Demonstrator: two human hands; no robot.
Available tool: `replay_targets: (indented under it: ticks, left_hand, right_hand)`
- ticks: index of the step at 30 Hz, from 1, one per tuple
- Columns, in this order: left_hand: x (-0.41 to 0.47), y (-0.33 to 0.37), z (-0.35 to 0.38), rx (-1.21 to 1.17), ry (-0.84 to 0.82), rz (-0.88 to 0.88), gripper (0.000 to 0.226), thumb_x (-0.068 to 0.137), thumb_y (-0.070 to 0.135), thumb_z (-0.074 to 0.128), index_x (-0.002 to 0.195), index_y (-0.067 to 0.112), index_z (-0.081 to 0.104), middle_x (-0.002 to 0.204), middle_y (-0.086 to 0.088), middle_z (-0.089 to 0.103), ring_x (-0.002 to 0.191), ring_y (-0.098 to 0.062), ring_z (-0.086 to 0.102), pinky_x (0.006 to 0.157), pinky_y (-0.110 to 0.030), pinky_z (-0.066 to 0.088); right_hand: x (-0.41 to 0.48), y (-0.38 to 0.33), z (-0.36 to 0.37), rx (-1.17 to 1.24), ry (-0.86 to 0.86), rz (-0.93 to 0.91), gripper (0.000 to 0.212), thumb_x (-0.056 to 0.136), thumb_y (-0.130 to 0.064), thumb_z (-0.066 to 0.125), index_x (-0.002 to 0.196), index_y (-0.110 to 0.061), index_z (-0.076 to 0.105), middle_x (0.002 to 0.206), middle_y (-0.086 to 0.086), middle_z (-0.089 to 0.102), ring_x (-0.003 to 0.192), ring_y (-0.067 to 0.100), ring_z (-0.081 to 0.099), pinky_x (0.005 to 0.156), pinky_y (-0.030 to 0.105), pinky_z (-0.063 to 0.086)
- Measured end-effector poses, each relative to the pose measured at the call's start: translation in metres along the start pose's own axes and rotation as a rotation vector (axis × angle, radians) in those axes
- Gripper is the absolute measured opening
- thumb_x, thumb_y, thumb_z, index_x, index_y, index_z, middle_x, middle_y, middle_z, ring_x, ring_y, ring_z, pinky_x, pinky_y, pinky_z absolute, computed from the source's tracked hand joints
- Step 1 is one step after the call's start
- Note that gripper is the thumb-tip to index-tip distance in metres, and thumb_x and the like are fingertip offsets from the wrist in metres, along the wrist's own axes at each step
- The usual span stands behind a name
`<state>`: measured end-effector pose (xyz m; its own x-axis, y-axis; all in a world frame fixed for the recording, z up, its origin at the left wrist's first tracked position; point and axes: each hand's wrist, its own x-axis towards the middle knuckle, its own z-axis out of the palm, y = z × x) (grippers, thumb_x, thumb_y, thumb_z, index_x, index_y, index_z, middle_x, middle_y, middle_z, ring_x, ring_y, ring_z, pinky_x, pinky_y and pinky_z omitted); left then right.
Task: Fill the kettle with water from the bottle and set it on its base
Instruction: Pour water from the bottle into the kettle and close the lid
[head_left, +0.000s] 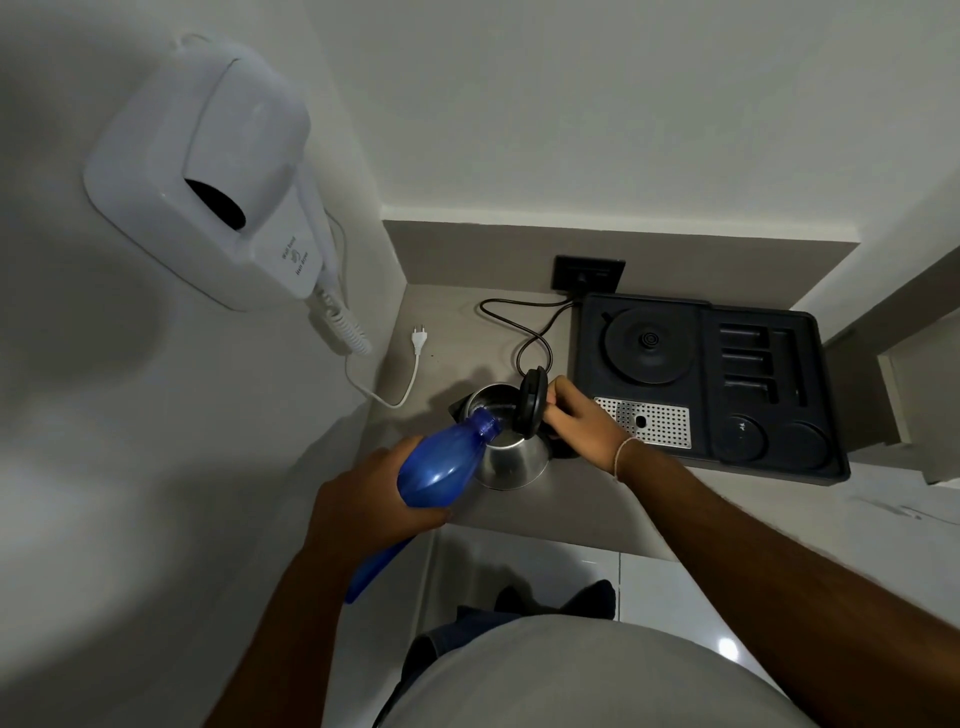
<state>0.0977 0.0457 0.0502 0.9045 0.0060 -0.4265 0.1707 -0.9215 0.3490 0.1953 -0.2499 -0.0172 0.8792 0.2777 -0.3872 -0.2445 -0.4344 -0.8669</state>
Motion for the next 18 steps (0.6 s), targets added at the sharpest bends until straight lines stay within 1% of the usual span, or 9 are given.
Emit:
replay_targets:
  ticks: [4, 7, 9, 11, 14, 18]
  left_hand:
    - [0.0000, -0.0018, -0.0004, 0.010, 0.001, 0.006, 0.093, 0.062, 0.078, 0.074, 0.145, 0.055, 0.039, 0.119, 0.020, 0.065, 0.101, -0.013, 0.068, 0.092, -0.042, 0.057]
    - [0.0010, -0.0025, 0.0012, 0.009, -0.001, 0.002, 0.095, 0.062, 0.079, 0.074, 0.146, 0.054, 0.038, 0.120, 0.019, 0.065, 0.103, -0.014, 0.068, 0.093, -0.043, 0.057]
    - [0.0019, -0.0021, 0.0024, -0.012, -0.005, 0.000, 0.094, 0.061, 0.080, 0.073, 0.145, 0.055, 0.038, 0.119, 0.019, 0.065, 0.103, -0.014, 0.069, 0.094, -0.045, 0.057]
    - [0.0032, -0.0014, 0.0032, -0.023, 0.000, -0.001, 0.091, 0.061, 0.079, 0.074, 0.142, 0.055, 0.040, 0.118, 0.019, 0.066, 0.102, -0.015, 0.069, 0.094, -0.045, 0.057]
    - [0.0048, -0.0015, 0.0046, -0.005, 0.018, 0.003, 0.087, 0.062, 0.078, 0.073, 0.139, 0.054, 0.041, 0.116, 0.017, 0.065, 0.100, -0.015, 0.068, 0.092, -0.044, 0.057]
    - [0.0054, -0.0025, 0.0069, -0.020, 0.029, 0.020, 0.090, 0.064, 0.077, 0.074, 0.143, 0.052, 0.040, 0.120, 0.017, 0.064, 0.101, -0.015, 0.067, 0.091, -0.042, 0.056]
  right_hand:
    - [-0.0008, -0.0012, 0.0001, 0.007, 0.005, 0.002, 0.042, 0.084, -0.063, 0.056, 0.094, -0.022, 0.048, 0.087, 0.004, 0.064, 0.084, 0.019, 0.056, 0.097, 0.062, 0.055]
    - [-0.0028, -0.0040, 0.0005, 0.000, 0.015, 0.001, 0.037, 0.084, -0.064, 0.055, 0.087, -0.028, 0.046, 0.083, 0.001, 0.062, 0.082, 0.019, 0.055, 0.093, 0.058, 0.055]
    - [-0.0028, -0.0043, 0.0008, -0.005, 0.019, 0.005, 0.034, 0.085, -0.063, 0.056, 0.086, -0.031, 0.046, 0.082, 0.001, 0.062, 0.081, 0.019, 0.055, 0.095, 0.061, 0.055]
    - [-0.0019, -0.0030, 0.0008, -0.008, 0.020, 0.009, 0.033, 0.086, -0.061, 0.057, 0.086, -0.031, 0.046, 0.083, 0.003, 0.063, 0.082, 0.019, 0.056, 0.097, 0.063, 0.054]
    - [-0.0012, -0.0016, 0.0007, -0.008, 0.017, 0.017, 0.033, 0.087, -0.061, 0.058, 0.086, -0.031, 0.047, 0.086, 0.011, 0.065, 0.083, 0.020, 0.057, 0.098, 0.066, 0.054]
    - [-0.0044, -0.0061, 0.0006, 0.002, 0.015, 0.010, 0.034, 0.086, -0.061, 0.057, 0.086, -0.029, 0.046, 0.082, 0.001, 0.062, 0.082, 0.018, 0.055, 0.095, 0.062, 0.054]
